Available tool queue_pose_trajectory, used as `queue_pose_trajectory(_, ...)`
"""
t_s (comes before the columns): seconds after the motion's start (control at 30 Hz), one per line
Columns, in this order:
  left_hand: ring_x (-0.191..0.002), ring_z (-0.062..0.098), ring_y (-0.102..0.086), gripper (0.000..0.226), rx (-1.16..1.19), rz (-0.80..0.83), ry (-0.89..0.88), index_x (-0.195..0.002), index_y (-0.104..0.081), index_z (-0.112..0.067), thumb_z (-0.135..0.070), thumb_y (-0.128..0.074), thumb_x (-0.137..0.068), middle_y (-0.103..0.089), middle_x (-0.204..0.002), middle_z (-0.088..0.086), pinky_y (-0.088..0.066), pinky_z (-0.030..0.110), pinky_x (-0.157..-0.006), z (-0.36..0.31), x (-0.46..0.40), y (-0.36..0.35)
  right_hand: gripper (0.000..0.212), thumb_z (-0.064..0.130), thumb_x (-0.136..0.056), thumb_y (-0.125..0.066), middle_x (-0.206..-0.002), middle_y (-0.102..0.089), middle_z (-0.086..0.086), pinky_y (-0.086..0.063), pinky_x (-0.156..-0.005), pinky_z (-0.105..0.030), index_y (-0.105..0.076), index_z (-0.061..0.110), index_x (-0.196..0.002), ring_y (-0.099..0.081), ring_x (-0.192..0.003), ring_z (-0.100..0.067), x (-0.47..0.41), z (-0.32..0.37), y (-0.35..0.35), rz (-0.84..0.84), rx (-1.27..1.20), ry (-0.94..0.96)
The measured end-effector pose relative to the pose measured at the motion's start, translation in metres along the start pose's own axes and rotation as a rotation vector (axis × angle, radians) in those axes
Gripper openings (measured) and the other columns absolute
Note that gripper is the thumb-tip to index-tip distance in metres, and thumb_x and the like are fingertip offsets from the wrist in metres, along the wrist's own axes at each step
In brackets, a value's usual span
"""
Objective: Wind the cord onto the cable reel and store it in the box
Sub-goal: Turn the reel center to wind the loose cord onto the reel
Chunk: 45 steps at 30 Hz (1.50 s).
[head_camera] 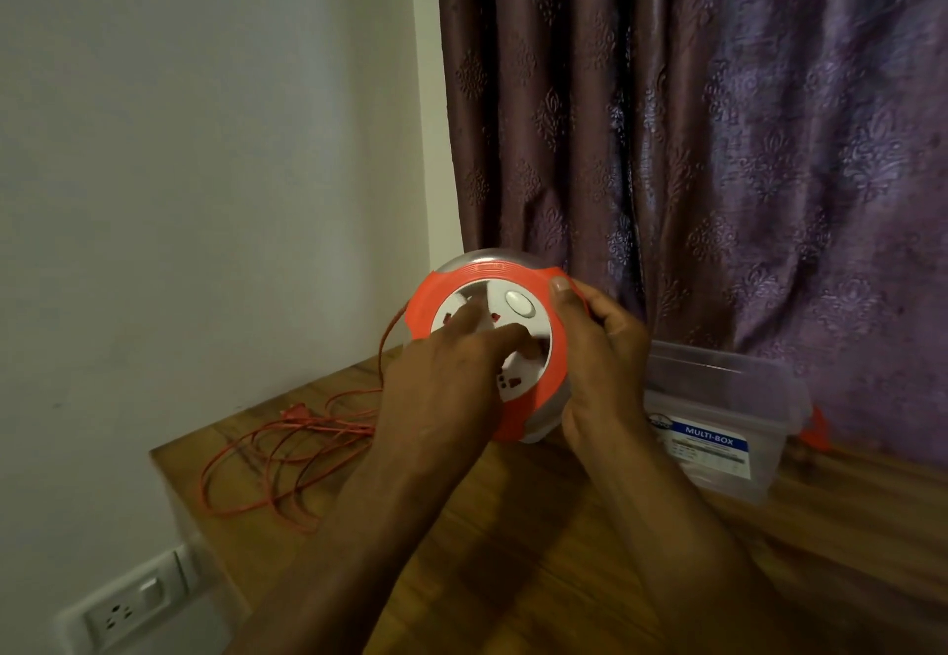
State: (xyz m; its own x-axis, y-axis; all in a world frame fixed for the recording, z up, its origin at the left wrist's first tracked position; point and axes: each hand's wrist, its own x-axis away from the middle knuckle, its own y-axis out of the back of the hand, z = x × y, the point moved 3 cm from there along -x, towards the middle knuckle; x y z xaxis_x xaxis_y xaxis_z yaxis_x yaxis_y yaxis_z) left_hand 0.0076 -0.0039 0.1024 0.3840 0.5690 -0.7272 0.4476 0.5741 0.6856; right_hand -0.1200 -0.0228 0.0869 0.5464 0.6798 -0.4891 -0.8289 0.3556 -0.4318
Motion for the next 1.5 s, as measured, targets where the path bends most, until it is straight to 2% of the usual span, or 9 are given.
queue_pose_trajectory(0.17,-0.113,0.04,-0.054,0.019,-0.11,0.009,-0.045,-0.086,-0.069,-0.026,-0.016,-0.076,-0.071,-0.05,-0.137,0.003,-0.053,0.047,-0.077,-0.004,0.001,0.0,0.02,0.029,-0.087,-0.071,-0.075,-0.077,0.016,-0.059,-0.062,-0.025,-0.074,0.04,-0.07,-0.075,-0.075,-0.009,-0.001,0.003,-0.001,0.005,0.032,0.009)
queue_pose_trajectory(0.33,-0.122,0.032,-0.048,0.015,-0.016,0.023,-0.079,-0.092,-0.069,-0.03,-0.019,-0.062,-0.084,-0.044,-0.141,-0.003,-0.048,0.041,-0.089,0.003,0.004,0.001,0.024,0.031,-0.087,-0.07,-0.076,-0.077,0.015,-0.059,-0.061,-0.026,-0.075,0.044,-0.068,-0.075,-0.074,-0.009,0.0,0.001,0.0,0.004,0.042,0.003)
queue_pose_trajectory(0.47,-0.092,0.017,-0.065,0.023,0.246,-0.172,-0.021,-0.101,-0.066,-0.028,-0.025,-0.054,-0.083,-0.061,-0.124,-0.007,-0.052,0.031,-0.078,0.006,0.017,0.012,0.016,0.032,-0.086,-0.071,-0.079,-0.078,0.011,-0.057,-0.059,-0.025,-0.075,0.039,-0.073,-0.075,-0.073,-0.01,-0.001,-0.002,0.002,-0.022,0.033,-0.011)
queue_pose_trajectory(0.57,-0.08,0.014,-0.065,0.037,0.223,-0.189,0.062,-0.121,-0.055,-0.028,-0.033,-0.056,-0.085,-0.064,-0.116,-0.004,-0.052,0.028,-0.069,0.009,0.025,0.01,0.013,0.033,-0.086,-0.071,-0.074,-0.077,0.013,-0.055,-0.054,-0.02,-0.075,0.036,-0.074,-0.074,-0.068,-0.007,-0.001,-0.003,0.004,-0.048,0.031,-0.013)
queue_pose_trajectory(0.67,-0.091,0.016,-0.062,0.054,0.034,-0.08,0.111,-0.138,-0.03,-0.038,-0.049,-0.047,-0.088,-0.06,-0.121,-0.003,-0.05,0.027,-0.066,0.012,0.026,0.002,0.01,0.034,-0.087,-0.07,-0.074,-0.077,0.013,-0.056,-0.056,-0.022,-0.074,0.034,-0.077,-0.074,-0.07,-0.009,-0.001,-0.003,0.004,-0.046,0.035,-0.006)
queue_pose_trajectory(0.87,-0.094,0.019,-0.06,0.066,-0.048,0.063,0.136,-0.141,0.003,-0.047,-0.056,-0.036,-0.09,-0.057,-0.12,0.002,-0.053,0.032,-0.072,0.013,0.016,-0.01,0.012,0.032,-0.087,-0.071,-0.08,-0.078,0.012,-0.062,-0.065,-0.031,-0.073,0.038,-0.077,-0.075,-0.076,-0.011,0.002,-0.006,-0.001,-0.023,0.066,0.002)
queue_pose_trajectory(1.17,-0.104,0.026,-0.058,0.067,-0.019,0.097,0.145,-0.139,-0.002,-0.05,-0.037,-0.048,-0.092,-0.045,-0.136,0.009,-0.055,0.039,-0.077,0.011,0.011,-0.02,0.013,0.032,-0.086,-0.071,-0.083,-0.079,0.005,-0.063,-0.074,-0.041,-0.076,0.038,-0.076,-0.076,-0.08,-0.018,0.0,-0.009,0.001,-0.035,0.071,-0.026)
queue_pose_trajectory(1.3,-0.116,0.033,-0.051,0.069,0.005,0.098,0.12,-0.137,-0.019,-0.051,-0.027,-0.058,-0.085,-0.033,-0.145,0.011,-0.053,0.045,-0.083,0.01,0.012,-0.019,0.018,0.031,-0.086,-0.071,-0.08,-0.079,0.008,-0.063,-0.074,-0.041,-0.076,0.041,-0.071,-0.076,-0.079,-0.017,-0.001,-0.01,0.001,-0.027,0.066,-0.037)
queue_pose_trajectory(1.5,-0.115,0.034,-0.052,0.048,0.018,0.066,0.113,-0.123,-0.048,-0.044,-0.024,-0.06,-0.08,-0.042,-0.139,0.011,-0.051,0.044,-0.083,0.004,0.008,-0.012,0.022,0.029,-0.087,-0.071,-0.084,-0.079,0.005,-0.062,-0.081,-0.044,-0.076,0.041,-0.07,-0.075,-0.087,-0.02,0.001,-0.011,-0.003,-0.015,0.072,-0.036)
